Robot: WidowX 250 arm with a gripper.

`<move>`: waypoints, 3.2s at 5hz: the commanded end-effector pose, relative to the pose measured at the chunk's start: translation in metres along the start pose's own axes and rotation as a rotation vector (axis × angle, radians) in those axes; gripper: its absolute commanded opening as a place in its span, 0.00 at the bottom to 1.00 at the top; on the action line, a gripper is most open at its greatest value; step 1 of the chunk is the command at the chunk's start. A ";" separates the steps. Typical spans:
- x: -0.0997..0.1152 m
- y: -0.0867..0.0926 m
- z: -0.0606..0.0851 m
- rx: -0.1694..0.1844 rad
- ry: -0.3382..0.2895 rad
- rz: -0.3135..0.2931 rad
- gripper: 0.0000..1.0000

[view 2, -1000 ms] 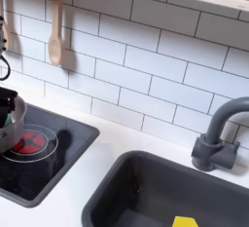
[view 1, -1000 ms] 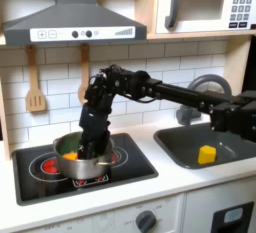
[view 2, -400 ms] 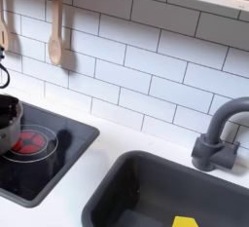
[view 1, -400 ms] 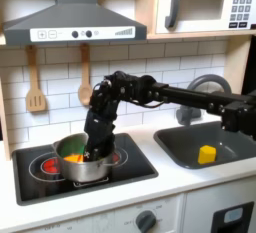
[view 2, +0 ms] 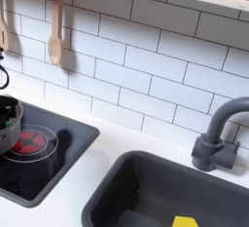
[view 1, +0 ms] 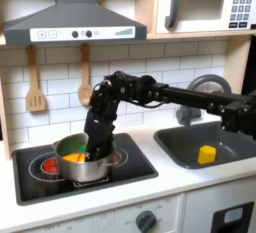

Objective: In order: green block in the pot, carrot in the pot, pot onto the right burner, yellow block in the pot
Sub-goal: 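Slide the pot onto the right burner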

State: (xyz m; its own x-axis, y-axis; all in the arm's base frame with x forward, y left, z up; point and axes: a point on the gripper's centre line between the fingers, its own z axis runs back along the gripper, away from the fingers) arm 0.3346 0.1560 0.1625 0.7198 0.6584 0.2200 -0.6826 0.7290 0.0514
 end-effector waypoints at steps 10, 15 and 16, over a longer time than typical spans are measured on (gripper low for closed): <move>-0.005 -0.019 0.011 -0.008 0.017 -0.110 0.00; -0.018 -0.057 0.021 -0.063 0.009 -0.206 0.00; -0.023 -0.061 0.021 -0.068 0.014 -0.219 0.00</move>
State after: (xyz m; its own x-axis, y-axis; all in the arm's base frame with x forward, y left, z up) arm 0.3589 0.0921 0.1764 0.8512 0.4846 0.2017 -0.4998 0.8656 0.0294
